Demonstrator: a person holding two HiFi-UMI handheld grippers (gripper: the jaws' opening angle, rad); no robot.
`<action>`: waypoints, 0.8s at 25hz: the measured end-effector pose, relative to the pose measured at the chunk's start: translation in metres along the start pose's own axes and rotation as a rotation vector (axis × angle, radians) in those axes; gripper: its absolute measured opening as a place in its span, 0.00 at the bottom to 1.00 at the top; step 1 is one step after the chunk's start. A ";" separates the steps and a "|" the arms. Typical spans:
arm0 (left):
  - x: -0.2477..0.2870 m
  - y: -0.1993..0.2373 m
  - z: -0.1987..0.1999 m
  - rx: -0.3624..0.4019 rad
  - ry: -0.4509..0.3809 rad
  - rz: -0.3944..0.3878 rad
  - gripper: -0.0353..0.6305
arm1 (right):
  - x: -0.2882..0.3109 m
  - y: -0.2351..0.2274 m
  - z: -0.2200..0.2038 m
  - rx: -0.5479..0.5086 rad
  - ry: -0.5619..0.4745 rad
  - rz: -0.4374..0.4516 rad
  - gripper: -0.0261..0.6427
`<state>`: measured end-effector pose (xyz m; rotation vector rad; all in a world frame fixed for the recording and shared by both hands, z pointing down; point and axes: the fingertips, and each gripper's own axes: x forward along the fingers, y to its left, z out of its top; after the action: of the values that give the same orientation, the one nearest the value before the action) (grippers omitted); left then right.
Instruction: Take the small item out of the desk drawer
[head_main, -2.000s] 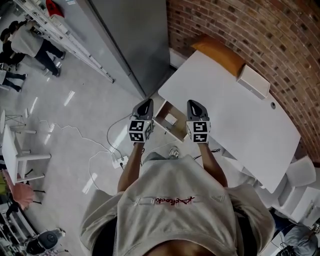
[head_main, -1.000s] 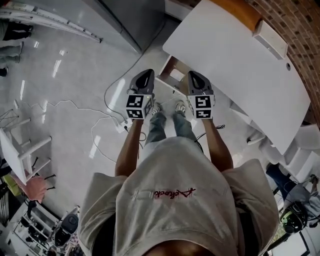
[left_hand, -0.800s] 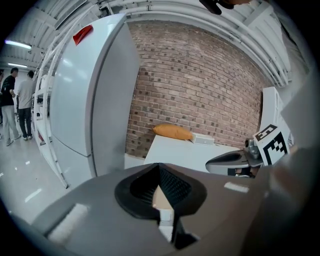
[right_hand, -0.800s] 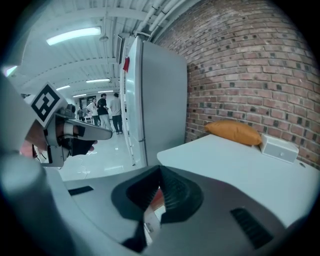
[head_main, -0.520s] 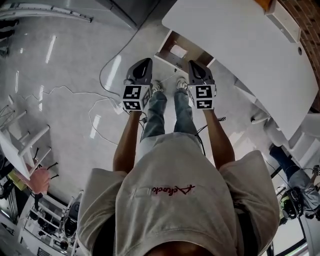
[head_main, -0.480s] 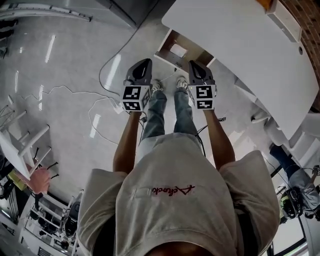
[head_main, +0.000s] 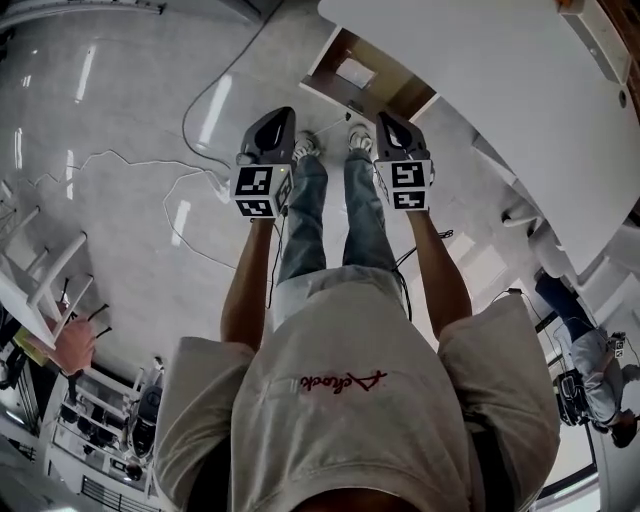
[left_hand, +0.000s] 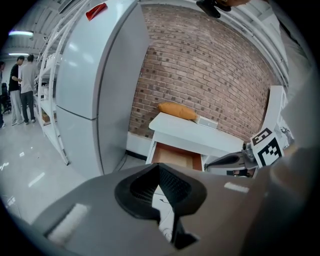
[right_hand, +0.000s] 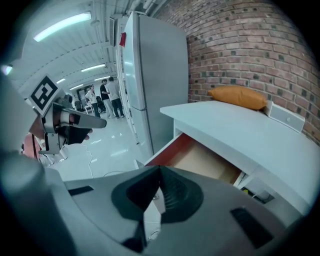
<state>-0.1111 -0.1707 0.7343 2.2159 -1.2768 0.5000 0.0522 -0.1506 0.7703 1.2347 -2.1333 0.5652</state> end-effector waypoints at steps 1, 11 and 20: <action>0.002 0.002 -0.004 -0.005 0.005 0.004 0.07 | 0.003 -0.001 -0.005 0.000 0.009 0.003 0.06; 0.016 0.007 -0.036 -0.054 0.036 0.014 0.07 | 0.051 -0.011 -0.027 -0.040 0.070 0.042 0.06; 0.029 0.005 -0.044 -0.073 0.027 -0.001 0.07 | 0.108 -0.018 -0.035 -0.075 0.129 0.078 0.06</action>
<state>-0.1034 -0.1656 0.7870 2.1425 -1.2599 0.4745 0.0361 -0.2043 0.8711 1.0499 -2.0821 0.5773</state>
